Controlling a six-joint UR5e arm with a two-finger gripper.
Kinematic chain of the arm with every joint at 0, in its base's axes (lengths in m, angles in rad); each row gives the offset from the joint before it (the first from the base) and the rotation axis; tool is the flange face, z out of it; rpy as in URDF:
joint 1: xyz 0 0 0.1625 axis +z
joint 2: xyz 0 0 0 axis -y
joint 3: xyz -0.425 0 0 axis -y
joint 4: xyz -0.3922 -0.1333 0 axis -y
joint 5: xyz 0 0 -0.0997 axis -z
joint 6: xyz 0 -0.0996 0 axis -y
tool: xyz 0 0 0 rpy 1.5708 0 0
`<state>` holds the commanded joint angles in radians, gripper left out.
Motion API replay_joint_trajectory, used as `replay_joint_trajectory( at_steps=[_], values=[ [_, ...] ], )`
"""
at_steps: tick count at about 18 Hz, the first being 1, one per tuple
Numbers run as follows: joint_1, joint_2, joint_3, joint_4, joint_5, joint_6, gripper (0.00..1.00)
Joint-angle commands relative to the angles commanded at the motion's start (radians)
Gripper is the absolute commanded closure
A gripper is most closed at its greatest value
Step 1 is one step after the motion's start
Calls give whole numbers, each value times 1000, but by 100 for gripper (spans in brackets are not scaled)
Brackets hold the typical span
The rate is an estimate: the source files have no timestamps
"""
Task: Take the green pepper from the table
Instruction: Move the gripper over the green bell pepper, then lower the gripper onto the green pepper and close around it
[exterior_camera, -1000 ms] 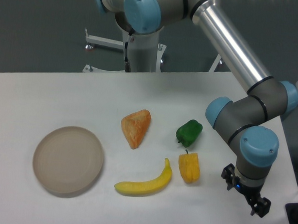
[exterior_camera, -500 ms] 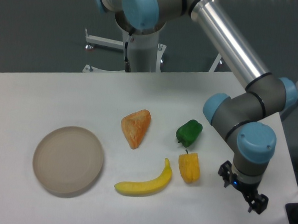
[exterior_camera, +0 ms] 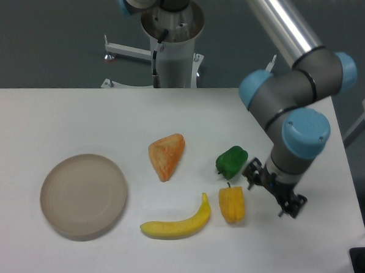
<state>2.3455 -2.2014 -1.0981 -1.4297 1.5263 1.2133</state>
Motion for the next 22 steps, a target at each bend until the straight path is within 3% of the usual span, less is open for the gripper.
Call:
replay_joint_trajectory(
  at_steps=[5, 8, 10, 22],
  values=[
    [37, 45, -86, -57, 35, 50, 0],
    [43, 68, -147, -51, 60, 98, 0],
    [43, 69, -155, -52, 98, 101, 0],
    [46, 101, -253, -23, 86, 86, 0]
  ],
)
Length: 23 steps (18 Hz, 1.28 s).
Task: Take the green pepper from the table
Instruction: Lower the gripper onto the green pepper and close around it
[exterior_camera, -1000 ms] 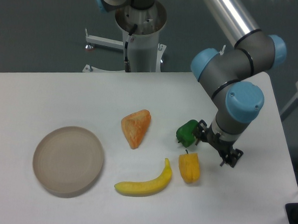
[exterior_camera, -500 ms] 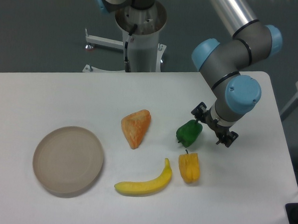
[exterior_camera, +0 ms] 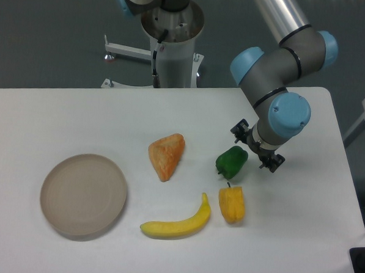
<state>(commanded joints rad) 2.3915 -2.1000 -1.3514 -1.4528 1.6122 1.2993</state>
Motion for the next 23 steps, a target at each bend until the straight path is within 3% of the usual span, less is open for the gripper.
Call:
replay_joint_trajectory(
  at_steps=[9, 23],
  values=[
    [-11, 6, -70, 71, -2, -2, 0],
    [-28, 5, -100, 95, -63, -75, 0]
  ],
)
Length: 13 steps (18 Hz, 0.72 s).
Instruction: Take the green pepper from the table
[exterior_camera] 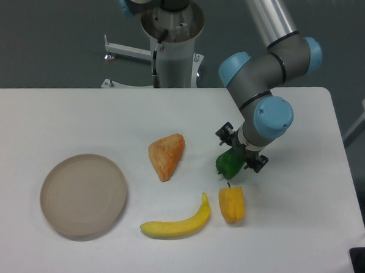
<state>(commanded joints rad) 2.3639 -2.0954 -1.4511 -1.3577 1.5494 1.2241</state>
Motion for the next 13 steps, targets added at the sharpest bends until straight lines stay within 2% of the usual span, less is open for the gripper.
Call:
replay_joint_trajectory(
  at_steps=[5, 6, 9, 10, 11, 13],
  values=[
    [0, 2, -14, 22, -12, 2, 0],
    [0, 2, -12, 22, -15, 2, 3],
    [0, 2, -6, 25, -14, 3, 47],
    [2, 2, -3, 25, -14, 3, 56],
    [2, 2, -3, 25, -12, 3, 61],
    [3, 2, 5, 25, -14, 3, 64]
  ],
)
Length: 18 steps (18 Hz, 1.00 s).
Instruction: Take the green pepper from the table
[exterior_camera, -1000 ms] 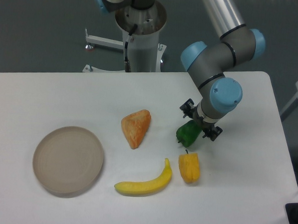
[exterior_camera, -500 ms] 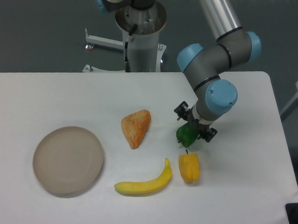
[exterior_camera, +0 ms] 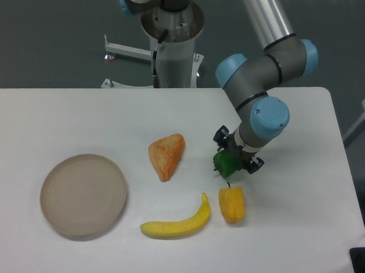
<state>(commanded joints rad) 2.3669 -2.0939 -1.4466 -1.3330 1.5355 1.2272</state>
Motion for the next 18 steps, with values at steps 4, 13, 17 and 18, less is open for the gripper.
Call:
replay_joint_trajectory(
  at_steps=[4, 13, 17, 18],
  values=[
    [2, 2, 41, -2, -2, 15, 65],
    [3, -43, 258, -2, -15, 135, 65],
    [6, -69, 331, -2, -15, 160, 65],
    [6, -77, 344, 0, -15, 158, 65]
  ],
)
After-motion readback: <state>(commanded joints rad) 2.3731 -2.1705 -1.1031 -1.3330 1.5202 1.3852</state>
